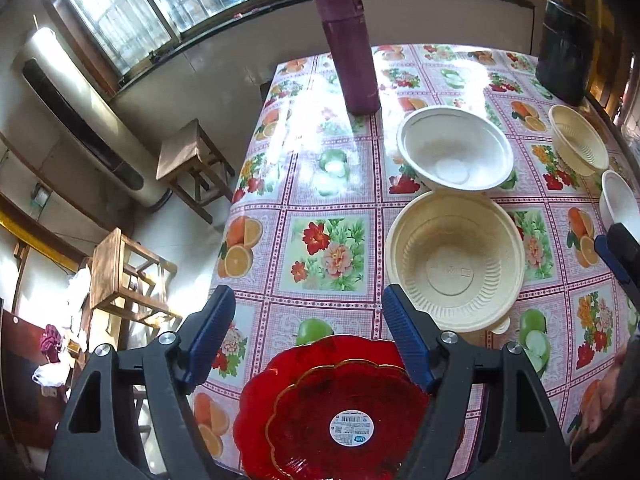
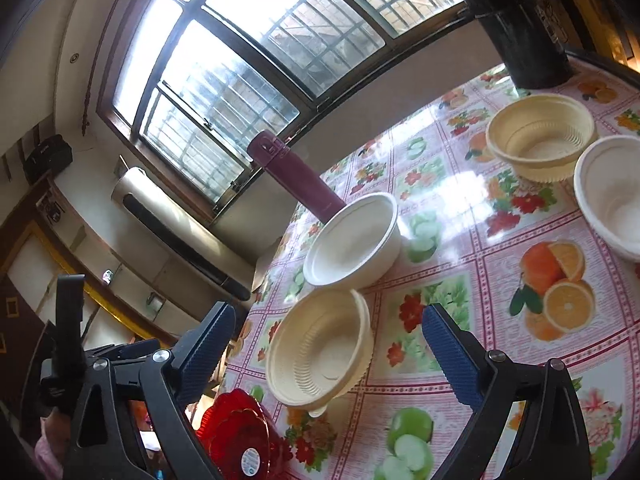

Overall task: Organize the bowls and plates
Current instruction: 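Move the left gripper over the red plate stack while the right gripper nears a cream bowl, then move both grippers toward the rim of the large cream ribbed plate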

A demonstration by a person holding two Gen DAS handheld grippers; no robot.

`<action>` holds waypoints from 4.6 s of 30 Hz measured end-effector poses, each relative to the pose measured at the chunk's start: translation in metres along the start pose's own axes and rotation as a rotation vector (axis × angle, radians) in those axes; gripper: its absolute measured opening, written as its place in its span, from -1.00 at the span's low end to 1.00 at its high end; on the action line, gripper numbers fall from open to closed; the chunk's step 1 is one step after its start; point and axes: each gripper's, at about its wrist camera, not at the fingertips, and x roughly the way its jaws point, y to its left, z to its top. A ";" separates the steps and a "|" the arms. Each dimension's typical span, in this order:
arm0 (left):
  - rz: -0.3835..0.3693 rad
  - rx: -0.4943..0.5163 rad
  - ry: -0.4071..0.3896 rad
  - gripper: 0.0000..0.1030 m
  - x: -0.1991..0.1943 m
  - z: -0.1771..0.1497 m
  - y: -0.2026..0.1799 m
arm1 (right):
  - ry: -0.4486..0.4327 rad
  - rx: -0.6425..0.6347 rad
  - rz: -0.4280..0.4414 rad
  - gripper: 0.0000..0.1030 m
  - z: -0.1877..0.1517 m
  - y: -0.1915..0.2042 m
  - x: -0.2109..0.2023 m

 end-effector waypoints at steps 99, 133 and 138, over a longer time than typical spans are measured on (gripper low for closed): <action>-0.094 0.007 -0.053 0.48 0.014 0.003 -0.063 | -0.072 -0.054 -0.181 0.88 -0.004 -0.021 0.009; -0.065 -0.042 0.157 0.48 0.086 0.027 -0.035 | 0.216 0.206 0.136 0.80 -0.011 -0.053 0.068; -0.097 -0.054 0.178 0.48 0.089 0.029 -0.043 | 0.219 0.234 0.160 0.65 -0.010 -0.060 0.070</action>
